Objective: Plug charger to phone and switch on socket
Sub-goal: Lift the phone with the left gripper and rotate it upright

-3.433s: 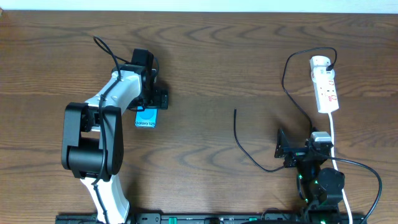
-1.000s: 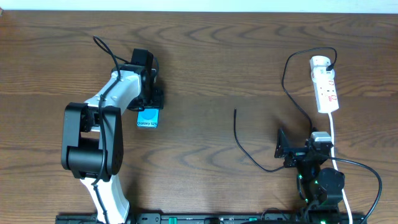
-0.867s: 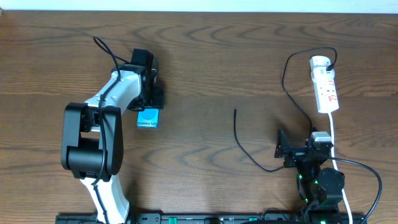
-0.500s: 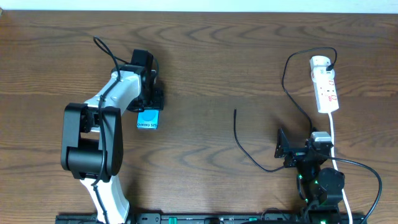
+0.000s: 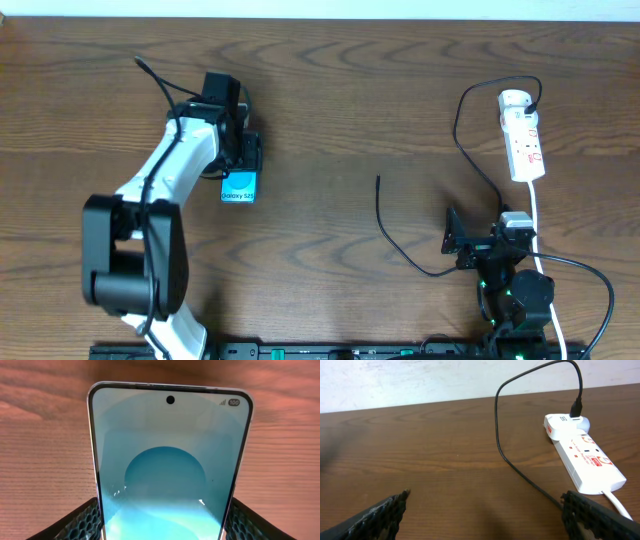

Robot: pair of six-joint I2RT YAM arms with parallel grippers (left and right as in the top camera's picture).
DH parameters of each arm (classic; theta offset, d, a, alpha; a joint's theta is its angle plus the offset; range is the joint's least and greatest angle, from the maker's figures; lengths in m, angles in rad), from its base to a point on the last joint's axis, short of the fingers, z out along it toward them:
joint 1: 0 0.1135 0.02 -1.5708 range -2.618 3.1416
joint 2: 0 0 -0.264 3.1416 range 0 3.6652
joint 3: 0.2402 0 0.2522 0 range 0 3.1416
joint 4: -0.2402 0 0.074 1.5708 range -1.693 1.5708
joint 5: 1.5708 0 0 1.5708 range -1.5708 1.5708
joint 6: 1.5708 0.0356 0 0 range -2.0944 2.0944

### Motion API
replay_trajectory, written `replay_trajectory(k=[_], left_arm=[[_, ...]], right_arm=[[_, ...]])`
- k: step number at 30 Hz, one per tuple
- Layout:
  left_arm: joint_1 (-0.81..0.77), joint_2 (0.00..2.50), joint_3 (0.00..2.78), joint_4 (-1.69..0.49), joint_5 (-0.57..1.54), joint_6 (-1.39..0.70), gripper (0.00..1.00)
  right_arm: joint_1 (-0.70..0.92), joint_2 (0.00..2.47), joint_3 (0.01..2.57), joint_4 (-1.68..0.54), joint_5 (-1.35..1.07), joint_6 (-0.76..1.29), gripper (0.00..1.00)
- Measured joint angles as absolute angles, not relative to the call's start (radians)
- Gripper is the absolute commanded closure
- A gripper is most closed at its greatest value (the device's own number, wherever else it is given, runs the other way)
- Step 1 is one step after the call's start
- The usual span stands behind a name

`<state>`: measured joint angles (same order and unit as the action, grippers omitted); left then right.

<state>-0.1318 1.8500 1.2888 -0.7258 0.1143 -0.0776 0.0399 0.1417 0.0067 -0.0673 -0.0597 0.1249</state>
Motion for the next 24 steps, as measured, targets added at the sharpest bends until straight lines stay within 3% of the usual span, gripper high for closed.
replay_trajectory(k=[9,24], left_arm=[[-0.132,1.681,1.289,-0.71,0.226,-0.224,0.93],[-0.122,1.464,1.289,-0.627,0.422,-0.962,0.92]], right_arm=[[0.04,0.142,0.007,-0.067,-0.06,0.125,0.01],[0.04,0.142,0.007,-0.067,-0.06,0.125,0.01]])
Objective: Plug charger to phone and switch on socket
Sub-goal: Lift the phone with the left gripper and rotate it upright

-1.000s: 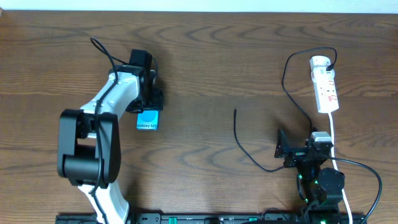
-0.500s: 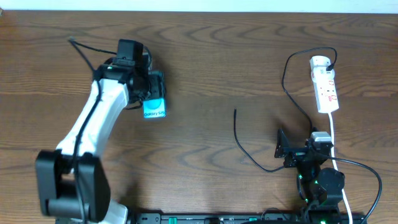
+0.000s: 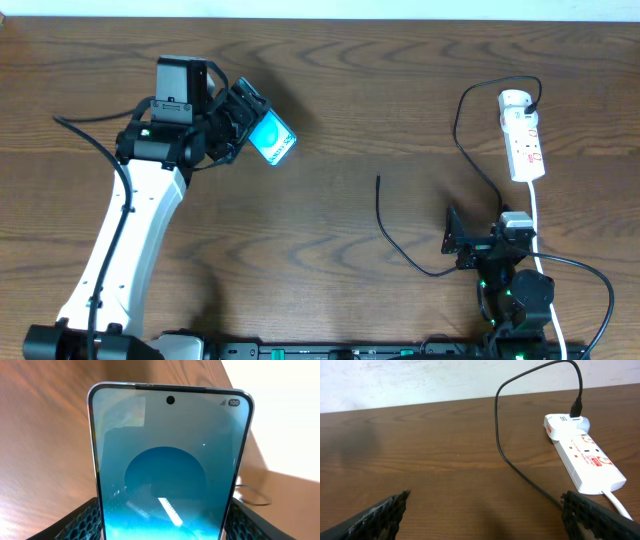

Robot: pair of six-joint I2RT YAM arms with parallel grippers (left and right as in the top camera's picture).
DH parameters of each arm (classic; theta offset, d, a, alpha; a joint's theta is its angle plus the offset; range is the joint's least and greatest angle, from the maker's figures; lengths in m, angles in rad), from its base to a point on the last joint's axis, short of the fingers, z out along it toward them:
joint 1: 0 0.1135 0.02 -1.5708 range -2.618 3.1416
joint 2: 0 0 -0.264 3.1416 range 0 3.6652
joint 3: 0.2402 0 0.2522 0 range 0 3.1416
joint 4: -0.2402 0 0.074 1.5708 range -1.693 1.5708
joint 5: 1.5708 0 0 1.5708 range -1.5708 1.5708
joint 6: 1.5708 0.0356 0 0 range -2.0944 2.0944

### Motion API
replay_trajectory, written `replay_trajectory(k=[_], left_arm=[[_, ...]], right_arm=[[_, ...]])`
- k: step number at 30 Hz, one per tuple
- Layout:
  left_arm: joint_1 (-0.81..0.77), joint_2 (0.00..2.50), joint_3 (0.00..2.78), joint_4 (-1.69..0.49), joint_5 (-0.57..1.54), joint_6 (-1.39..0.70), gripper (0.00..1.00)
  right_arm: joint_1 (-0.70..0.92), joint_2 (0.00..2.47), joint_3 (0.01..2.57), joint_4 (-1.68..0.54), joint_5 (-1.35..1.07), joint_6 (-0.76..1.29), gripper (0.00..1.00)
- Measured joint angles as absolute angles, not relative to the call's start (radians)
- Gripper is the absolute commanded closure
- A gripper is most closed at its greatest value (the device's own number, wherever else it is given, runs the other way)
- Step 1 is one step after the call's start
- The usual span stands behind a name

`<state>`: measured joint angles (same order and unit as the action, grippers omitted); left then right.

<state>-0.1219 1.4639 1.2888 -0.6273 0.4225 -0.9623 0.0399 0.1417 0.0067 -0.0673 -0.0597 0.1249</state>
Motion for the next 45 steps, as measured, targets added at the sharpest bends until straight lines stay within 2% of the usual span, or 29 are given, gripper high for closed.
replay_trajectory(k=[5,19,31,45], left_arm=[[-0.069,1.475,1.289,-0.627,0.583,-1.15,0.93],[0.092,1.542,1.289,-0.619,0.966,-1.44,0.92],[0.155,1.542,1.289,-0.586,1.194,-1.489,0.93],[0.155,1.542,1.289,-0.549,1.232,-1.493,0.93]], right_arm=[[0.04,0.142,0.007,-0.067,-0.059,0.125,0.01],[0.04,0.142,0.007,-0.067,-0.059,0.125,0.01],[0.04,0.142,0.007,-0.067,-0.06,0.125,0.01],[0.04,0.142,0.007,-0.067,-0.06,0.125,0.01]])
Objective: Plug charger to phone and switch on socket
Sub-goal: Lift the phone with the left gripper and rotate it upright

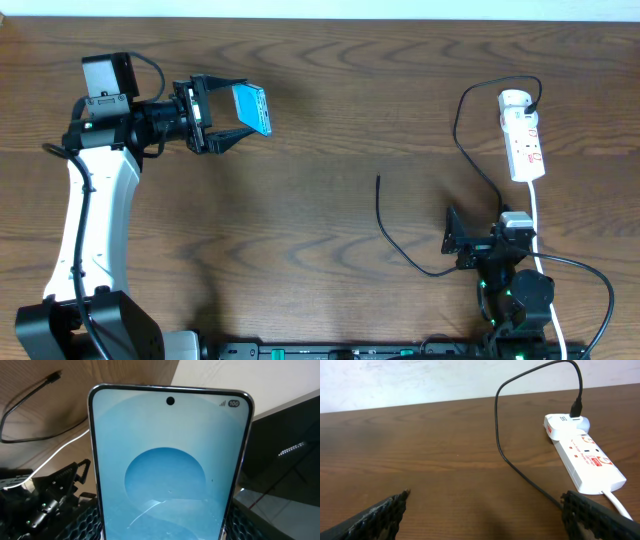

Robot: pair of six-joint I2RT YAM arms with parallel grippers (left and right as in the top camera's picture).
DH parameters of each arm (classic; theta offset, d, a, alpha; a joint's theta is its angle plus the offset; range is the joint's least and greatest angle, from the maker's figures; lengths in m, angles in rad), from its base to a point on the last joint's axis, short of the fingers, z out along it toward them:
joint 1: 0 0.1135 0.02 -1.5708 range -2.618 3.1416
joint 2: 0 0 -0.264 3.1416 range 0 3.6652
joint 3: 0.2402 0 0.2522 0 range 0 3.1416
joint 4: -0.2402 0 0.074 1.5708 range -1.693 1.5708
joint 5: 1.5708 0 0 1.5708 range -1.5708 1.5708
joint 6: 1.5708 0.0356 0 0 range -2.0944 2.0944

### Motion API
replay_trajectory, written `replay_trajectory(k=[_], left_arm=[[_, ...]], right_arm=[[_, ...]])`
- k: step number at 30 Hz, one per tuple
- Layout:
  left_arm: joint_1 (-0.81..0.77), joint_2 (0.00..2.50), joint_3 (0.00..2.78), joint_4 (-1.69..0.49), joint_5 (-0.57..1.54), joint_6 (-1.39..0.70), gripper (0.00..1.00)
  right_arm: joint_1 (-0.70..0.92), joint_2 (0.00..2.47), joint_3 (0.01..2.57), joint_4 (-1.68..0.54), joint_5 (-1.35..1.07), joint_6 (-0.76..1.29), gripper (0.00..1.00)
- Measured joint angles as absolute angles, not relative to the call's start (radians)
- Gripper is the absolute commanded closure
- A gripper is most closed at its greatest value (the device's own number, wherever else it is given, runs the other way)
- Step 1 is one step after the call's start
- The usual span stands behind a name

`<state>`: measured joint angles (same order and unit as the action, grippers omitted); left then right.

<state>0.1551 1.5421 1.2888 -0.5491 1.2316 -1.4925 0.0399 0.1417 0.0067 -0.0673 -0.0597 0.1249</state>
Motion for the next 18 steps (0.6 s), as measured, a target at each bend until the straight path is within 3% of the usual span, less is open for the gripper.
replay_trajectory(k=[9,18], left_arm=[[0.155,1.542,1.289,-0.549,1.19,-1.463,0.93],[0.155,1.542,1.289,-0.662,0.984,-1.347,0.92]], right_arm=[[0.04,0.142,0.007,-0.067,-0.06,0.125,0.01],[0.04,0.142,0.007,-0.067,-0.059,0.125,0.01]])
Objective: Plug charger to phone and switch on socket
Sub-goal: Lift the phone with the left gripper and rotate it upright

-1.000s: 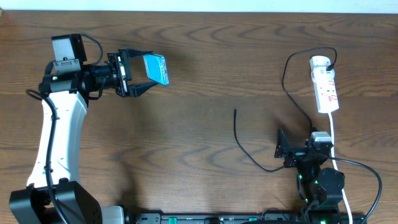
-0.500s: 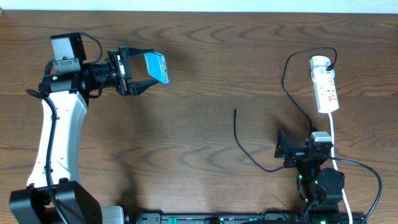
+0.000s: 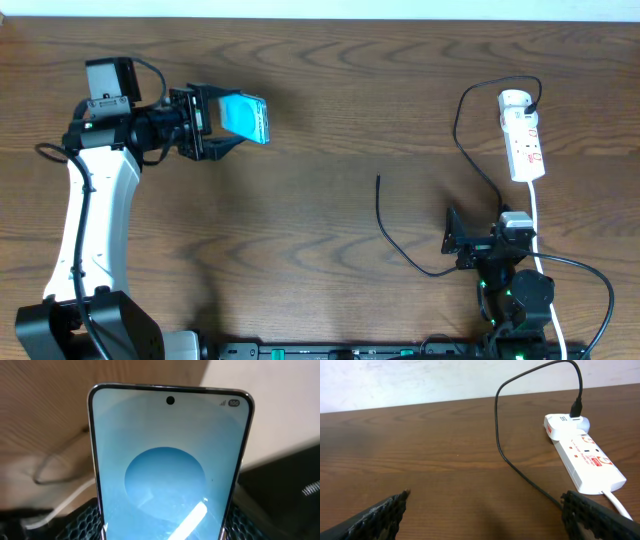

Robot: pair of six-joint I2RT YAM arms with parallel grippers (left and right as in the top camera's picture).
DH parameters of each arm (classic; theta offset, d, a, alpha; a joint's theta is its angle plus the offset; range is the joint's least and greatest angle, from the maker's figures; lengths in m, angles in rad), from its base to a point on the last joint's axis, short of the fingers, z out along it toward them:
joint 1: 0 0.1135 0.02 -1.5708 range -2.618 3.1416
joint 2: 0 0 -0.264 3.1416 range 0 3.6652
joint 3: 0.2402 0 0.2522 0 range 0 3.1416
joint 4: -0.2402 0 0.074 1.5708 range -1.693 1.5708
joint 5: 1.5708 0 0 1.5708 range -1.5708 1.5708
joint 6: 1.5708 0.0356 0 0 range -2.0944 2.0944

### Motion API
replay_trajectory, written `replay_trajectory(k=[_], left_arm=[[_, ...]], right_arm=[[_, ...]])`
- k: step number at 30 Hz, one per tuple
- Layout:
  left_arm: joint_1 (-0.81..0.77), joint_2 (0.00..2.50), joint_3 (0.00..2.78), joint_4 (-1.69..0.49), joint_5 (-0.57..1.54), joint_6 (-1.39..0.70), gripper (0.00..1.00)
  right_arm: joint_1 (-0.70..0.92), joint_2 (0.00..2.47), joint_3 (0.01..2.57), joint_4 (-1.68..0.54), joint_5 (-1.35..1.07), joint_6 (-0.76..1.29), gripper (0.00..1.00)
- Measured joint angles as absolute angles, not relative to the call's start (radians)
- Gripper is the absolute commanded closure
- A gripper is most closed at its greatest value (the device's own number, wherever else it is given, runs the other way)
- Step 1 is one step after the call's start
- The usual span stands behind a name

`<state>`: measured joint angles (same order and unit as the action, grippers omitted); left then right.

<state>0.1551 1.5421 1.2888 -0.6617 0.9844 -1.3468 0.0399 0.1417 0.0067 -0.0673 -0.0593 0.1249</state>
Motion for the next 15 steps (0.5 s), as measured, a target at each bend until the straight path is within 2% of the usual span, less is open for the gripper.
replay_trajectory(k=[7,15], left_arm=[[0.124,1.542,1.289,-0.761,0.762,-1.247,0.92],[0.016,1.542,1.289,-0.872,0.47,-1.196,0.93]], right_arm=[[0.04,0.142,0.007,-0.067,-0.06,0.125,0.01],[0.04,0.142,0.007,-0.067,-0.059,0.125,0.01]])
